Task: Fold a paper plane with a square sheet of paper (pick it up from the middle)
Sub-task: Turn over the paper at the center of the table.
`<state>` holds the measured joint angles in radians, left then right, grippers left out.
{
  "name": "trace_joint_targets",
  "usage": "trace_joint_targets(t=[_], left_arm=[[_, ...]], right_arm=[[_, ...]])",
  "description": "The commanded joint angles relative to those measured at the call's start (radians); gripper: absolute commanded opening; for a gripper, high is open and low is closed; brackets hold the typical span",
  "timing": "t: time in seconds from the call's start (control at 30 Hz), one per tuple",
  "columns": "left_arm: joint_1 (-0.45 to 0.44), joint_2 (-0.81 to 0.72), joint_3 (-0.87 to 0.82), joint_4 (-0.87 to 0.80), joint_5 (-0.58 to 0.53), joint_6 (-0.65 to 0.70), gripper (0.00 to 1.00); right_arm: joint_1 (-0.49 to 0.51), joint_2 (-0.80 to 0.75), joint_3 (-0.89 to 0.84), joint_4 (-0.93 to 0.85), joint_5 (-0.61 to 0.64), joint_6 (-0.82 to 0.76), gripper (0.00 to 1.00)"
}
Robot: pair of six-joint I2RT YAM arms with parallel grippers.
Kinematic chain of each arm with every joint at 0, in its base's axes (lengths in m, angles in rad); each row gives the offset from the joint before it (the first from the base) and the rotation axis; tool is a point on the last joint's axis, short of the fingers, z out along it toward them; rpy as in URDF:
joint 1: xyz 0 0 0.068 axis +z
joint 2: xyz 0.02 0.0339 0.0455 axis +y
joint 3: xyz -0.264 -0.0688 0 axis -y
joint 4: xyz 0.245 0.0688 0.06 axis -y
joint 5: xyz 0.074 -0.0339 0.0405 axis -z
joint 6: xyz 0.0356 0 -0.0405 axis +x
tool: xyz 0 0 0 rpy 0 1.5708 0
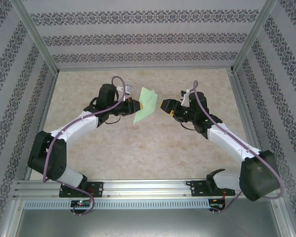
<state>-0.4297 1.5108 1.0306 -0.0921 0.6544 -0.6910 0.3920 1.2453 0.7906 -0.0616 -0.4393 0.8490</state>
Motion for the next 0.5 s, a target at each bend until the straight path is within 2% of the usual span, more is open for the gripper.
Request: trace_joint_targets(t=[0.0, 0.13, 0.2, 0.27, 0.37, 0.47], left_arm=[[-0.049, 0.008, 0.118, -0.413, -0.363, 0.274, 0.07], [-0.133, 0.048, 0.233, -0.631, -0.748, 0.341, 0.07], [-0.192, 0.09, 0.296, -0.735, -0.996, 0.347, 0.06], [-0.234, 0.145, 0.347, -0.813, -1.155, 0.335, 0.07], [-0.264, 0.235, 0.4, -0.883, -1.255, 0.295, 0.07], [-0.286, 0.311, 0.437, -0.907, -1.286, 0.251, 0.07]], right_arm=[[0.001, -0.039, 0.024, -0.236, 0.237, -0.126, 0.77], [-0.001, -0.054, 0.012, -0.272, 0.333, -0.146, 0.84], [-0.002, -0.059, 0.002, -0.285, 0.37, -0.149, 0.85], [-0.005, -0.065, -0.002, -0.305, 0.408, -0.149, 0.86], [-0.019, -0.078, -0.023, -0.324, 0.447, -0.135, 0.86], [-0.04, -0.098, -0.058, -0.331, 0.468, -0.112, 0.86]])
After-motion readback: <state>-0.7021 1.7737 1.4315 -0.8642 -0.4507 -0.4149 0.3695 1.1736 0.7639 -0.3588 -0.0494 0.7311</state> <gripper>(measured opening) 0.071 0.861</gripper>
